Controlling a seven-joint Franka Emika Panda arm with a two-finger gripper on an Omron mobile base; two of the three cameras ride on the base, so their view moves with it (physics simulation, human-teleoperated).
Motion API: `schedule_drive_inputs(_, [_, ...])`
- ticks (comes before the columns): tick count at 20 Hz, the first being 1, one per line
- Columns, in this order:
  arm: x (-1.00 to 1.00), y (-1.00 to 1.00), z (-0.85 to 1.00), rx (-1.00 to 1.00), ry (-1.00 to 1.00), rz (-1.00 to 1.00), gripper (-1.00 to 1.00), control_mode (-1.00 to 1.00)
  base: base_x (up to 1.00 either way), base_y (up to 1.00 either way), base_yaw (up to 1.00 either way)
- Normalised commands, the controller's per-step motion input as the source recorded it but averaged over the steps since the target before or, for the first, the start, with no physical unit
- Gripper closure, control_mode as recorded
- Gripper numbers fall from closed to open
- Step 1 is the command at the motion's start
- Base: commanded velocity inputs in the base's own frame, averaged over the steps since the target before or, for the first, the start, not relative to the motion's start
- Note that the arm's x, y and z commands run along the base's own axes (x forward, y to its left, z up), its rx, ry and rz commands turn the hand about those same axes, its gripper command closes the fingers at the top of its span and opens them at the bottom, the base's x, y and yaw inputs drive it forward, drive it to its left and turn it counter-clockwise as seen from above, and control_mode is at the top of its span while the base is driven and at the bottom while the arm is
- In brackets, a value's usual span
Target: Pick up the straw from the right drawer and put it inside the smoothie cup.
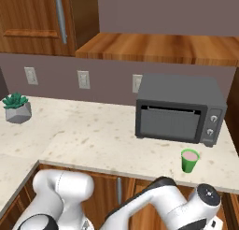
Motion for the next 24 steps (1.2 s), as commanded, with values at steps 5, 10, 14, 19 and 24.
schedule_drive_inputs(5, [0.25,0.12,0.73,0.00,-0.13,-0.06,1.00,-1.00,0.00,0.00,0.00])
schedule_drive_inputs(10, [0.40,0.26,0.55,0.00,-0.26,-0.01,1.00,-1.00,0.00,0.00,0.00])
schedule_drive_inputs(14, [0.38,0.10,0.46,0.00,-0.31,0.00,1.00,-1.00,0.00,0.00,0.00])
schedule_drive_inputs(19, [0.16,0.05,0.54,0.00,-0.33,0.00,1.00,-1.00,0.00,0.00,0.00])
schedule_drive_inputs(24, [0.14,0.00,0.67,0.00,-0.24,0.00,1.00,-1.00,0.00,0.00,0.00])
